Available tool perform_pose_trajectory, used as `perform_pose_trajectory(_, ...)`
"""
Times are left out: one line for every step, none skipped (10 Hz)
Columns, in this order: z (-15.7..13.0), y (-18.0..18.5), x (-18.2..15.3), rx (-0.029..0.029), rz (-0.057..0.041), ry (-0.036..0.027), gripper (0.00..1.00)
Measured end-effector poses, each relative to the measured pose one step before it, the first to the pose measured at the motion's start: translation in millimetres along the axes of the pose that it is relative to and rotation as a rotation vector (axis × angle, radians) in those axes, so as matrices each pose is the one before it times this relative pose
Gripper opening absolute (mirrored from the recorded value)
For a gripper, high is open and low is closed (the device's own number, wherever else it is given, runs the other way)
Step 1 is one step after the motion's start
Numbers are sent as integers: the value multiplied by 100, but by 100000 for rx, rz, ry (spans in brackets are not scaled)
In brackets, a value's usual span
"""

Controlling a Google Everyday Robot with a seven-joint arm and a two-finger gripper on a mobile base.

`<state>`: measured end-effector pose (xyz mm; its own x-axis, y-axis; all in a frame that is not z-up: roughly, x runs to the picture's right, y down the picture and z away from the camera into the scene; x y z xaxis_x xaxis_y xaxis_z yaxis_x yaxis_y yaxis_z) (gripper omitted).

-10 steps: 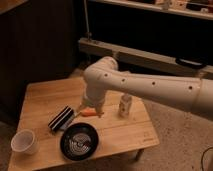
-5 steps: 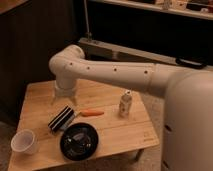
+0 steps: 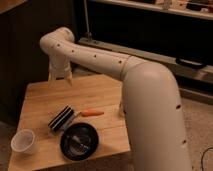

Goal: Move the arm in a circular motion

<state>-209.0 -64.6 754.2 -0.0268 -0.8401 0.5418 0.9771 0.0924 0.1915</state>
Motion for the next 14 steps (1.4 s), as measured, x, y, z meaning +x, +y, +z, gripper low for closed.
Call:
perform_pose_trajectory(-85,1495,811,-940,3559,424,66)
perform_pose_trajectory(-160,2146,350,-959,5084,255,66)
perform_pose_trajectory(-149,1703,44,-527,3267,247,66)
perform_pose_trajectory(-241,2318,-266,-569,3675,54,66)
perform_pose_trajectory(-387,3053,-607,-797,4410,-41,66)
perform_pose_trajectory(-249,2091,-739,-691,2934,-175,66)
perform_pose_trajectory(-369,2118,-1090,-827,3046,-147,66)
perform_pose_trajectory(-188,1732,-1194,-806,2279,-353,66)
perform_pose_trajectory(-211,2309,-2448,-1407,3511,-924,66)
perform_pose_trajectory(111,787,-2021,-579,1177,-1137,66)
perform_pose_trajectory(174,364,-2261,-161,413,-1368,66)
perform_pose_trajectory(383,116,-3162,127,-530,-1861,66)
perform_pose_trajectory(119,-734,-2062,705,-2177,-984,66)
perform_pose_trajectory(121,-807,-1160,433,-2181,-563,66)
